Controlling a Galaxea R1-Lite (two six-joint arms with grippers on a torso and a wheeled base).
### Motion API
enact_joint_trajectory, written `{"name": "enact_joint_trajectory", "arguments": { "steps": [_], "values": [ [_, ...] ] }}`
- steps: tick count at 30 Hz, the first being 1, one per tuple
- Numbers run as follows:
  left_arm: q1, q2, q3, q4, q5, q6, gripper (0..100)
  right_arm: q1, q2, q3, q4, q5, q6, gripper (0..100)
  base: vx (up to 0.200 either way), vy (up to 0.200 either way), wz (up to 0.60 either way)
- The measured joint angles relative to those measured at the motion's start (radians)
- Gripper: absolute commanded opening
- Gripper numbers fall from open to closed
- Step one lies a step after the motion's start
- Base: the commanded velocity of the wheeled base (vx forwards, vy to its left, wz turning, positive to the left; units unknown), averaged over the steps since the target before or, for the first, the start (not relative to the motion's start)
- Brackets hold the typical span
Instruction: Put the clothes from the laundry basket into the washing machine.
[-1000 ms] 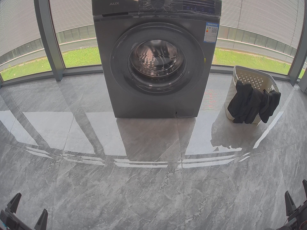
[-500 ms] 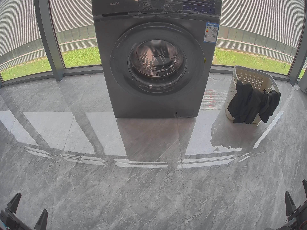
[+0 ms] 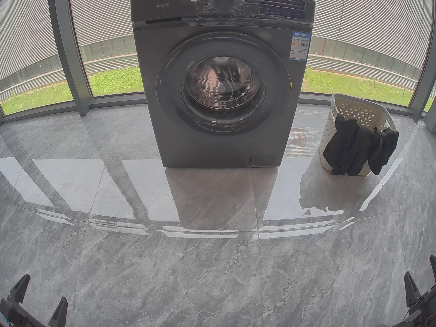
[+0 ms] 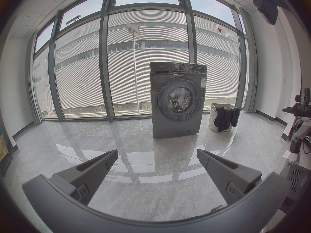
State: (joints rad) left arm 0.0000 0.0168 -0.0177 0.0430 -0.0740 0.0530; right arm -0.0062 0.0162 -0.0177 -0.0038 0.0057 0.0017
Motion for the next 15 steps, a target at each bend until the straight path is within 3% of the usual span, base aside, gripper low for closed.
{"name": "enact_joint_trajectory", "arguments": {
  "steps": [15],
  "values": [
    [-0.001, 0.000, 0.000, 0.000, 0.000, 0.002, 100, 0.000, 0.000, 0.000, 0.000, 0.000, 0.000, 100, 0.200, 0.000, 0.00]
  ]
}}
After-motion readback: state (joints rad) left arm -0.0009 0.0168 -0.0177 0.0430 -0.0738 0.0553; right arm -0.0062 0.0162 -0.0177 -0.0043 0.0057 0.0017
